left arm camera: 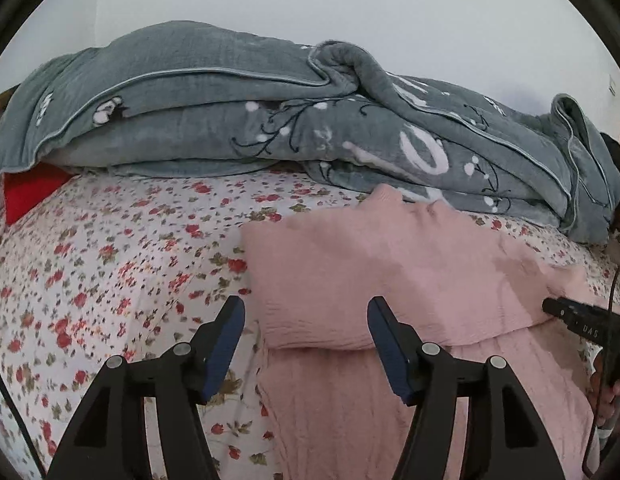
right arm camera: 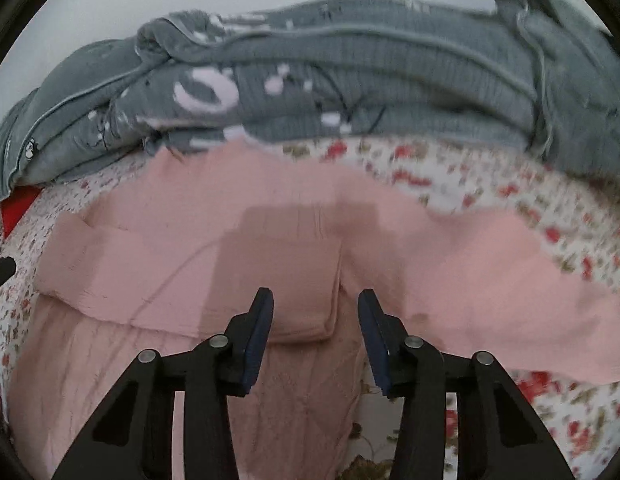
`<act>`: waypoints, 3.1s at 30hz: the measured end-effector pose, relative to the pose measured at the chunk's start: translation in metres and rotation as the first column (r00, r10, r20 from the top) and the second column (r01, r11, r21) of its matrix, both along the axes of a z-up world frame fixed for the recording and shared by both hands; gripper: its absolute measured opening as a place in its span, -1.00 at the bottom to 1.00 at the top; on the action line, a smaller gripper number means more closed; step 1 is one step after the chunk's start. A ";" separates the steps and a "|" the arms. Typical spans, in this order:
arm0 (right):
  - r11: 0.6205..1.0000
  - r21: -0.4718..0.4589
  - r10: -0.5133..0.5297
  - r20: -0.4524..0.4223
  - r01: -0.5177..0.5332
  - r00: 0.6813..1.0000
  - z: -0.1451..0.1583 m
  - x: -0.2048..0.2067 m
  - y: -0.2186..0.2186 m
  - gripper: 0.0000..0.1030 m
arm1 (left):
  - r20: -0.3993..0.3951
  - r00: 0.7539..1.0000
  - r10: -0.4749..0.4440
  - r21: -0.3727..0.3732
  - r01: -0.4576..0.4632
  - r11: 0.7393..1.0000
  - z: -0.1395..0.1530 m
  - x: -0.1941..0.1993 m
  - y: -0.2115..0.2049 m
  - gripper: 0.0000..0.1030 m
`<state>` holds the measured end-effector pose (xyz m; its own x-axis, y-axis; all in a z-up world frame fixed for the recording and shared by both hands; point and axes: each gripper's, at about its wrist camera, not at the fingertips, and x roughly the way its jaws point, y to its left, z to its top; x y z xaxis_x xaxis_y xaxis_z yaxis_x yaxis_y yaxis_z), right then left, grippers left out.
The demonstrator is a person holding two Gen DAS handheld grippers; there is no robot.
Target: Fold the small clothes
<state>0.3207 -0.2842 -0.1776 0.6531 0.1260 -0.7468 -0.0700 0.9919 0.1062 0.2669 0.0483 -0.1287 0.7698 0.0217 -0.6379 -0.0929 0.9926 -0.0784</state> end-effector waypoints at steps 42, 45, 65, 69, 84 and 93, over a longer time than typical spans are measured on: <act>0.957 -0.040 -0.277 0.171 0.288 0.945 0.044 -0.073 -0.101 -0.04 | 0.039 0.993 0.109 -0.032 -0.108 0.994 -0.013 -0.025 -0.009 0.24; 0.917 -0.049 -0.383 0.176 0.396 0.907 0.050 -0.089 -0.145 0.00 | 0.052 0.992 0.115 -0.018 -0.115 0.993 -0.013 -0.026 -0.019 0.24; 0.849 0.098 -0.521 -0.004 0.519 0.854 -0.005 -0.111 -0.276 0.00 | 0.053 0.986 0.156 -0.030 -0.155 0.987 -0.019 -0.018 -0.028 0.24; 0.841 0.126 -0.528 -0.017 0.526 0.849 -0.006 -0.105 -0.283 0.00 | 0.032 0.986 0.164 -0.055 -0.162 0.985 -0.023 -0.016 -0.023 0.24; 0.769 0.238 -0.590 -0.093 0.593 0.802 -0.010 -0.113 -0.279 0.06 | 0.014 0.982 0.187 -0.100 -0.185 0.978 -0.025 -0.013 -0.016 0.24; 0.753 0.246 -0.611 -0.081 0.610 0.787 -0.015 -0.096 -0.293 0.03 | -0.003 0.981 0.195 -0.113 -0.195 0.974 -0.028 -0.010 -0.013 0.24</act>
<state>0.2245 -0.5772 -0.1929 0.6580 -0.1228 -0.7430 0.5404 0.7641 0.3522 0.2565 0.0351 -0.1563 0.7631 0.1006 -0.6383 -0.2827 0.9403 -0.1897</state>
